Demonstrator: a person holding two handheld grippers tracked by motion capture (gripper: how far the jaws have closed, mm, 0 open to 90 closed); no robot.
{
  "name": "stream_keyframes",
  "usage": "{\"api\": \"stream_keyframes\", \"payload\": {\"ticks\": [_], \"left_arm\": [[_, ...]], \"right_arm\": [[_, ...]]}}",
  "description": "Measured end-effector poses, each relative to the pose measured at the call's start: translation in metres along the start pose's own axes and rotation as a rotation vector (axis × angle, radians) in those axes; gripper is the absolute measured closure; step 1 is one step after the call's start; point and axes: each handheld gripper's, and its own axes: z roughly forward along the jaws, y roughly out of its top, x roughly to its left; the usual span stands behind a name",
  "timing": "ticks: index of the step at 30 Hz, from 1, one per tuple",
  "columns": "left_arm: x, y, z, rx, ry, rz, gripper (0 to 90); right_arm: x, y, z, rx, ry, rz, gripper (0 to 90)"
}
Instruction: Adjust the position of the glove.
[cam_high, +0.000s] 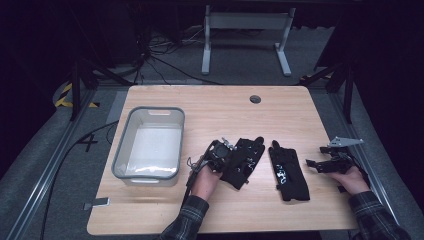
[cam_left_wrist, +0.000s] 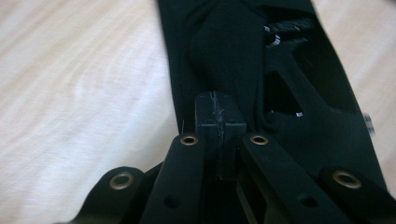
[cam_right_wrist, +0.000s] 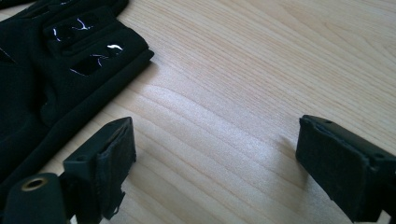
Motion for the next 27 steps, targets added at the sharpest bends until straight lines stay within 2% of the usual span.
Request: {"api": "stream_keyframes", "payload": {"ticks": [9,18,21,25,26,27], "left_arm": [[-0.018,-0.007,-0.003,0.007,-0.063,0.037,89.9],[-0.041,-0.010,-0.002,0.010,-0.131,0.082,90.0],[-0.044,-0.009,-0.002,0.013,-0.132,0.098,89.9],[-0.042,-0.007,-0.007,-0.018,-0.136,0.084,89.9],[-0.042,-0.006,-0.009,-0.038,-0.121,0.082,89.9],[-0.042,-0.006,-0.009,-0.038,-0.121,0.082,89.9]], "right_arm": [[0.000,0.000,0.000,0.000,0.000,0.000,12.5],[0.000,0.000,0.000,0.000,0.000,0.000,12.4],[0.000,0.000,0.000,0.000,-0.001,-0.001,12.4],[0.000,0.000,0.000,-0.001,0.001,0.003,13.8],[0.000,0.000,-0.001,-0.005,0.000,0.000,16.6],[0.000,0.000,-0.001,-0.005,0.000,0.000,16.6]]}}
